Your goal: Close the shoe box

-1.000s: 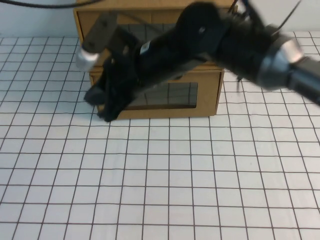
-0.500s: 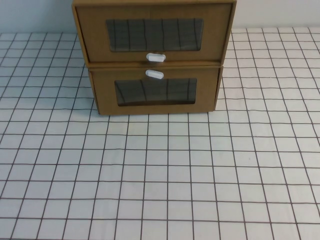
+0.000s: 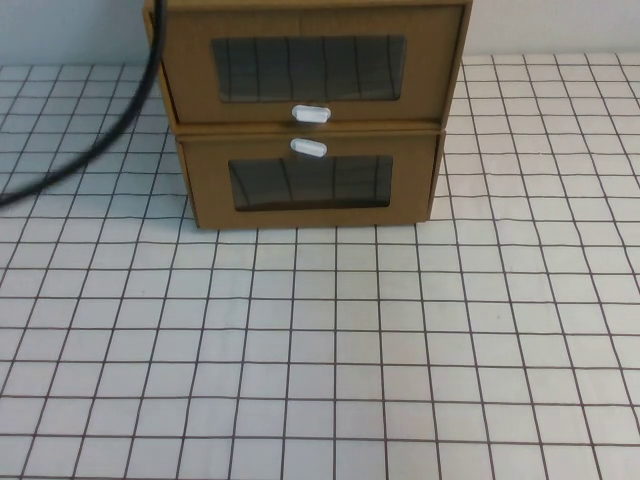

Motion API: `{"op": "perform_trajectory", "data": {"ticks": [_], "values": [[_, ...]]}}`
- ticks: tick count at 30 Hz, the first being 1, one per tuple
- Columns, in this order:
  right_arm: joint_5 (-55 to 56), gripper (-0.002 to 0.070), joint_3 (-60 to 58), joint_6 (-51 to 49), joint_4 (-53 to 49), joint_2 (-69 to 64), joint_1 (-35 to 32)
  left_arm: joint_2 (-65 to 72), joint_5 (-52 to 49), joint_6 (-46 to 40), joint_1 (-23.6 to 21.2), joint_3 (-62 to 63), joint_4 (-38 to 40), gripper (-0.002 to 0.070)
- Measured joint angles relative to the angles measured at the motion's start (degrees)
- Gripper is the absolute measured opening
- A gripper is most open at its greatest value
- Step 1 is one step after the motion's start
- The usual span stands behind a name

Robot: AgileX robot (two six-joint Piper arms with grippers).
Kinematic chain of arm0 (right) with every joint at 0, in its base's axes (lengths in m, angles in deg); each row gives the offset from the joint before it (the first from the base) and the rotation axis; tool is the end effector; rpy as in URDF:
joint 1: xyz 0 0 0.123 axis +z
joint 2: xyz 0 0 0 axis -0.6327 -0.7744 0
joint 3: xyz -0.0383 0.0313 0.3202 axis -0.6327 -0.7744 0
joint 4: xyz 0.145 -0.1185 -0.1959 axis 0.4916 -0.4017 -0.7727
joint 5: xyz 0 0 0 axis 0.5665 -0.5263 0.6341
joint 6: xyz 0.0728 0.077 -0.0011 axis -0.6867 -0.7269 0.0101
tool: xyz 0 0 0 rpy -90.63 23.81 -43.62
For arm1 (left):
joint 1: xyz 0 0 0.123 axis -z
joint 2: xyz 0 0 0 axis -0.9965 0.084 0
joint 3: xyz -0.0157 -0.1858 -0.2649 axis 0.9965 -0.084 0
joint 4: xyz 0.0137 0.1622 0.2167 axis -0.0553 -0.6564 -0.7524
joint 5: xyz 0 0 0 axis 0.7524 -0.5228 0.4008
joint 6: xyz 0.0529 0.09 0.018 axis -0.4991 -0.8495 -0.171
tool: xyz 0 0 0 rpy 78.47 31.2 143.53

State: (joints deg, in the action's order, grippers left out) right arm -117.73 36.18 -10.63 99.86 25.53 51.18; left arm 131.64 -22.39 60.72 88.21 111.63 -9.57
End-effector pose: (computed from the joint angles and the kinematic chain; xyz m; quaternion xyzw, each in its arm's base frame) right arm 0.1718 0.0484 0.4282 -0.1538 0.7991 0.0794 0.5758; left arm 0.2282 -0.0577 0.5308 0.1973 0.8499 -0.1692 0.4583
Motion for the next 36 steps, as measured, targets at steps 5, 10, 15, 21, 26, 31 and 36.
{"op": "perform_trajectory", "data": {"ticks": [5,10,15,21,26,31,36], "values": [[3.8,-0.0013,-16.6,0.0,0.9,13.6,0.0,-14.1,8.4,-1.0,0.0,-21.4,-0.7,-0.0006],[4.9,-0.0013,-25.8,0.0,1.0,23.8,0.0,-30.1,20.1,-2.0,0.0,-40.8,-0.9,-0.0006],[4.9,-0.0013,-31.7,0.0,1.0,32.3,0.0,-44.8,26.3,-2.2,0.0,-54.6,-1.2,-0.0006],[4.7,-0.0013,-36.6,0.0,0.5,39.0,0.0,-62.4,28.4,-2.2,0.0,-62.9,-5.0,-0.0006],[5.6,-0.0013,-37.9,0.0,-1.1,39.5,0.0,-68.8,29.4,-2.3,0.0,-65.6,-9.9,-0.0006],[5.7,-0.0013,-37.9,0.0,-1.0,39.5,0.0,-69.2,29.4,-2.3,0.0,-65.8,-11.7,-0.0006],[5.6,-0.0013,-37.9,0.0,-1.0,39.6,0.0,-69.2,29.4,-2.3,0.0,-65.8,-11.9,-0.0006]]}}
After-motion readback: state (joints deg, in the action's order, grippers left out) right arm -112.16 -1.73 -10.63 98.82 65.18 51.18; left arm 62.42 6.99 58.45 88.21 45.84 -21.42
